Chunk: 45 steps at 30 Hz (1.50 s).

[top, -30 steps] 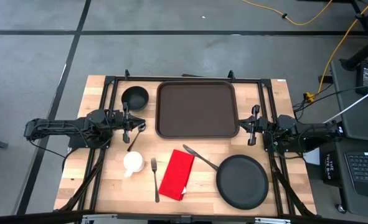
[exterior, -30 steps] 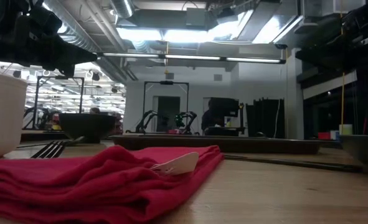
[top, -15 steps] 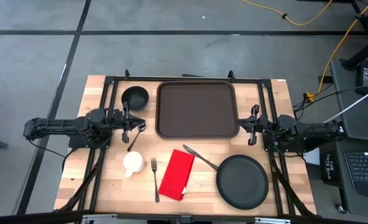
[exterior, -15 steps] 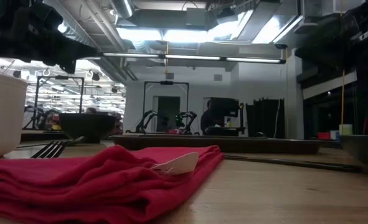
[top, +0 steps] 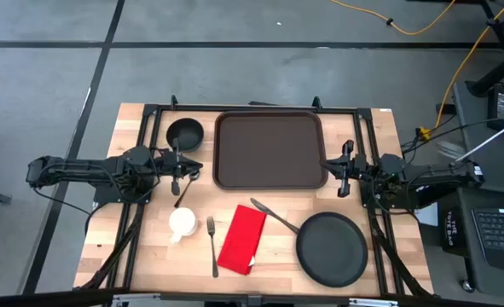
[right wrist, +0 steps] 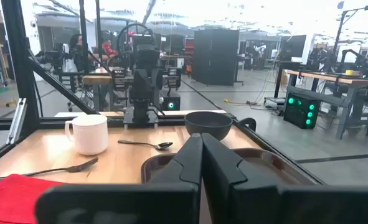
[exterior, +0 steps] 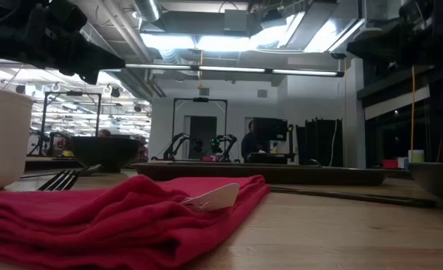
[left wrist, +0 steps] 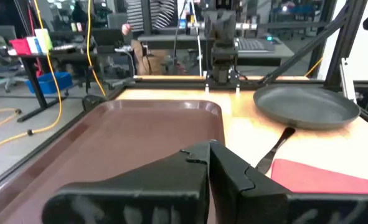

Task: Set up tray
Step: Put the white cup on the top left of the brown serving tray

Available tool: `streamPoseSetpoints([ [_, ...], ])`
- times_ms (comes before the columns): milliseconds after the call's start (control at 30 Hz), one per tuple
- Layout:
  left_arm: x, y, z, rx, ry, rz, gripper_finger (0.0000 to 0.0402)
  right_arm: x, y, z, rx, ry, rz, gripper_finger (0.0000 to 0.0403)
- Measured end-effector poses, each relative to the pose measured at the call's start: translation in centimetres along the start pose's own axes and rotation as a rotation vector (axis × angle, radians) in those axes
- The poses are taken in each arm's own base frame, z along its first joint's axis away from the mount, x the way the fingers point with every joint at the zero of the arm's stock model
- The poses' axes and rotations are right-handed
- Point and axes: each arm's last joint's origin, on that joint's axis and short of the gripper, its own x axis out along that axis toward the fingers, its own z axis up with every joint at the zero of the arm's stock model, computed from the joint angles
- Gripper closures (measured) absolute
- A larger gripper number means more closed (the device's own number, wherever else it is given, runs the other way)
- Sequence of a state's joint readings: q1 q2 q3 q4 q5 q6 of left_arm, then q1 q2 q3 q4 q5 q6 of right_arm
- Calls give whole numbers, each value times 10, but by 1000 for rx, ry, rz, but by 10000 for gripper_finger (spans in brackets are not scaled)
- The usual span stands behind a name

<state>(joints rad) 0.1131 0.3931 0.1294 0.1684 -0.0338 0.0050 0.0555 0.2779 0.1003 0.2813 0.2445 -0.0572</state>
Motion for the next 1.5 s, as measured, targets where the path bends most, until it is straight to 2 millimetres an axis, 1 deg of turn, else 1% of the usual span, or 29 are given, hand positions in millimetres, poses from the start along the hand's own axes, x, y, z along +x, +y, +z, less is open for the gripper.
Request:
streamPoseSetpoints([
  [100, 2, 0, 1, -7, 12, 1, 398, 6, 1, 5, -41, 28, 2, 393],
  [233, 3, 0, 5, -8, 13, 2, 398, 14, 3, 2, -73, 83, 7, 397],
  [400, 5, 0, 7, -1, 16, 4, 398, 24, 5, 3, -75, 56, 3, 388],
  [567, 5, 0, 8, 18, 12, 4, 398, 31, 4, -4, -97, 95, 11, 390],
  [767, 5, 0, 9, 20, -4, -12, 398, 40, -1, -9, -53, 107, -14, 398],
  [1033, 5, -1, 9, 23, -5, -18, 398, 46, -4, -8, -49, 68, -64, 362],
  [1300, 5, 0, 9, 18, -4, 1, 398, 51, -2, -14, -26, 109, -30, 352],
  [1500, 5, 0, 9, 17, -4, 1, 398, 68, 2, -4, -2, 121, 23, 351],
])
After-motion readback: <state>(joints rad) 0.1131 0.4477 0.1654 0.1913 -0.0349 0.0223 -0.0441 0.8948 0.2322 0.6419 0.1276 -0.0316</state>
